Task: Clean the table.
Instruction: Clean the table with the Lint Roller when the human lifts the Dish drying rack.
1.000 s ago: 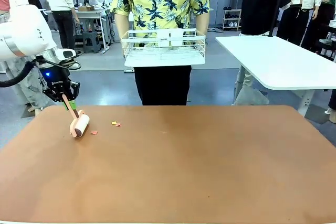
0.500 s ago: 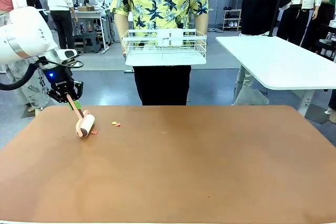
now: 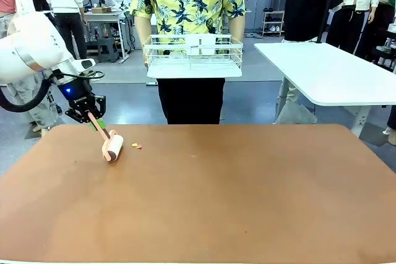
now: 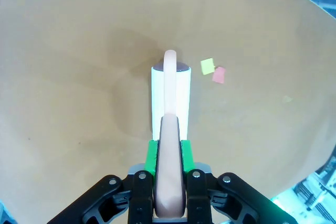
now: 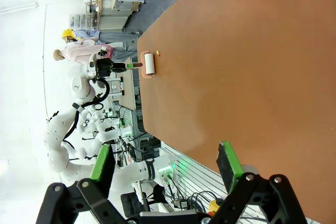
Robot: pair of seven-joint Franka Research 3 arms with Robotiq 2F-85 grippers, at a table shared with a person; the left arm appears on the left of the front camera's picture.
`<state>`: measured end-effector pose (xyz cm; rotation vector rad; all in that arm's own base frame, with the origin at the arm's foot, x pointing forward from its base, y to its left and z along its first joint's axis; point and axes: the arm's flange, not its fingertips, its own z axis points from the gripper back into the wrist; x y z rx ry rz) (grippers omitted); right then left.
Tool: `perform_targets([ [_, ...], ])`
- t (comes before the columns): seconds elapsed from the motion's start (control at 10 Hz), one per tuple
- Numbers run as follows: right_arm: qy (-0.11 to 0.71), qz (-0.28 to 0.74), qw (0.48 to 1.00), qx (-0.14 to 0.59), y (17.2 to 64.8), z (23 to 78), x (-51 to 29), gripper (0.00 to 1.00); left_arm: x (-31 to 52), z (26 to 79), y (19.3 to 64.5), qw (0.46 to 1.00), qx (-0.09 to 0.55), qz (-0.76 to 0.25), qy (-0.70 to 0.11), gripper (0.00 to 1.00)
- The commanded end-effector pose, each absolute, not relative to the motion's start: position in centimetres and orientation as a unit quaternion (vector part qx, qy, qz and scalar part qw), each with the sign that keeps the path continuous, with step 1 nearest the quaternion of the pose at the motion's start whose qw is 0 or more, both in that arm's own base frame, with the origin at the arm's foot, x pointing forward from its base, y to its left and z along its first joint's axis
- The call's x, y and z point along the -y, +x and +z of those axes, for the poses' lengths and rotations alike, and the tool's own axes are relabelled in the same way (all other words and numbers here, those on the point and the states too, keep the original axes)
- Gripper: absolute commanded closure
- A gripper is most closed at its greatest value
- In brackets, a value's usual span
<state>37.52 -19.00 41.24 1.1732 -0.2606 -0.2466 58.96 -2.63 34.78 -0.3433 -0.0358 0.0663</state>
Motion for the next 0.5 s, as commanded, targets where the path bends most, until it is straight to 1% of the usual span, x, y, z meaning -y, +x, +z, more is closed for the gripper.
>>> perform_targets([
  [0.0, 0.552, -0.113, 0.817, 0.125, 37.4, 41.5, 19.0, 0.00, 3.8, 31.4, 59.5, 0.981, 0.028, 0.017, -0.192, 0.79],
  [0.2, 0.552, -0.113, 0.817, 0.125, 37.4, 41.5, 19.0, 0.00, 5.1, 30.8, 59.5, 0.977, 0.046, 0.013, -0.206, 0.79],
  [0.4, 0.552, -0.113, 0.817, 0.125, 37.4, 41.5, 19.0, 0.00, 6.4, 29.8, 59.5, 0.977, 0.042, 0.007, -0.207, 0.79],
])
